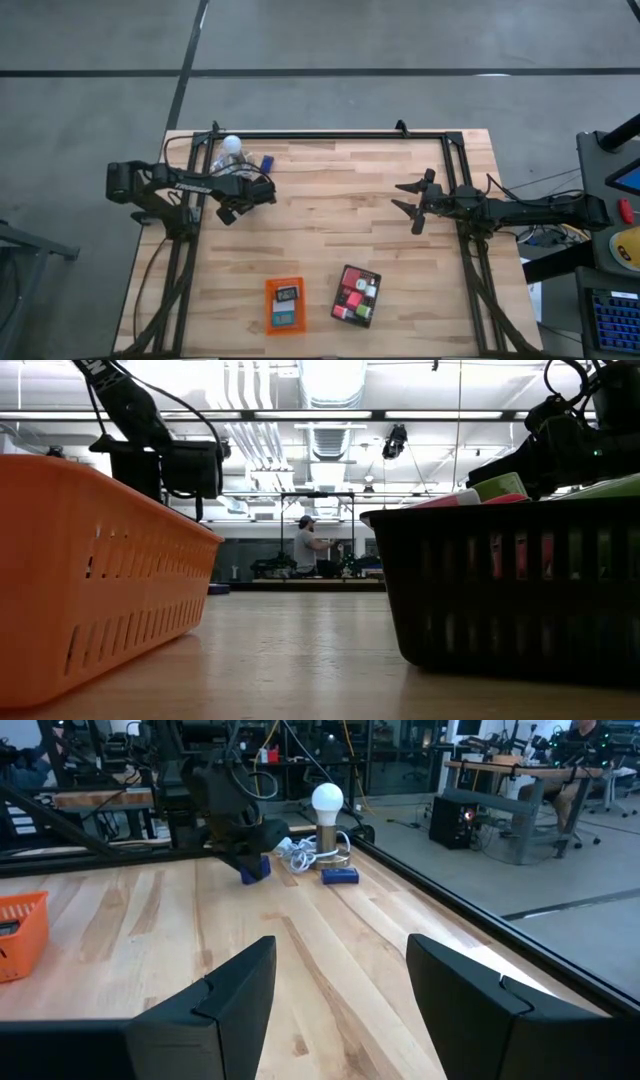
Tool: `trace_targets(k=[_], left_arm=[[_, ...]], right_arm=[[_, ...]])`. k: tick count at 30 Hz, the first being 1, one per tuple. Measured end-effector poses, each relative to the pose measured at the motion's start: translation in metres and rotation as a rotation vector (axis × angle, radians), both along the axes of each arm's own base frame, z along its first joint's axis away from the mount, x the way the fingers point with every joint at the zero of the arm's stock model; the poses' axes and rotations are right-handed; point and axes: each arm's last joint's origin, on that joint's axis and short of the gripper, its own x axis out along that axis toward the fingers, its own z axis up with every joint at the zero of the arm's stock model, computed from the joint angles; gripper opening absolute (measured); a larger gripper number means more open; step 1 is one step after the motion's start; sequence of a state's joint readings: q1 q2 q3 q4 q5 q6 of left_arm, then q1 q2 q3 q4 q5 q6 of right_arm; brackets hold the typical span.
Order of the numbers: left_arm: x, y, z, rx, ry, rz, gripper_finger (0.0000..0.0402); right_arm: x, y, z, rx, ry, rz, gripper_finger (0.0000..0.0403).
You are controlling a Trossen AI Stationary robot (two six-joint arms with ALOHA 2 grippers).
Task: Pick & Place Office items
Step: Put the bottom dark blue timer into the orange bin
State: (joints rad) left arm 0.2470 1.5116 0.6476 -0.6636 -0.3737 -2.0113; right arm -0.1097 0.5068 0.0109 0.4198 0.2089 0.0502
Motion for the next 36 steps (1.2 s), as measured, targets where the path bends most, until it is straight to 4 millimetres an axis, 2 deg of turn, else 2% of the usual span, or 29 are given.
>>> trace_targets(k=[5, 11, 15, 19, 24, 29, 32, 36], left_arm=[[0.006, 0.001, 0.014, 0.009, -0.034, -0.122, 0.0074], [0.013, 0.002, 0.050, 0.072, -0.036, -0.468, 0.0074], [0.017, -0.008, 0.071, 0.123, -0.050, -0.659, 0.0074], [0.019, -0.025, 0.083, 0.164, -0.068, -0.819, 0.0073], [0.026, -0.061, 0.092, 0.261, -0.073, -1.170, 0.0073], [0.036, -0.097, 0.099, 0.457, -0.081, -1.458, 0.0073], [0.040, -0.115, 0.101, 0.519, -0.125, -1.547, 0.0073], [0.038, -0.133, 0.104, 0.525, -0.194, -1.578, 0.0073]], right_arm=[[0.000, 0.000, 0.000, 0.000, 0.000, 0.000, 0.0219], [0.000, 0.000, 0.000, -0.001, 0.000, 0.000, 0.0219], [0.000, 0.000, 0.000, 0.000, 0.000, 0.000, 0.0219], [0.000, 0.000, 0.000, 0.000, 0.000, 0.000, 0.0219], [0.000, 0.000, 0.000, 0.000, 0.001, 0.000, 0.0219], [0.000, 0.000, 0.000, -0.001, 0.002, 0.000, 0.0219], [0.000, 0.000, 0.000, 0.000, 0.001, -0.001, 0.0219], [0.000, 0.000, 0.000, 0.000, 0.002, -0.001, 0.0219]])
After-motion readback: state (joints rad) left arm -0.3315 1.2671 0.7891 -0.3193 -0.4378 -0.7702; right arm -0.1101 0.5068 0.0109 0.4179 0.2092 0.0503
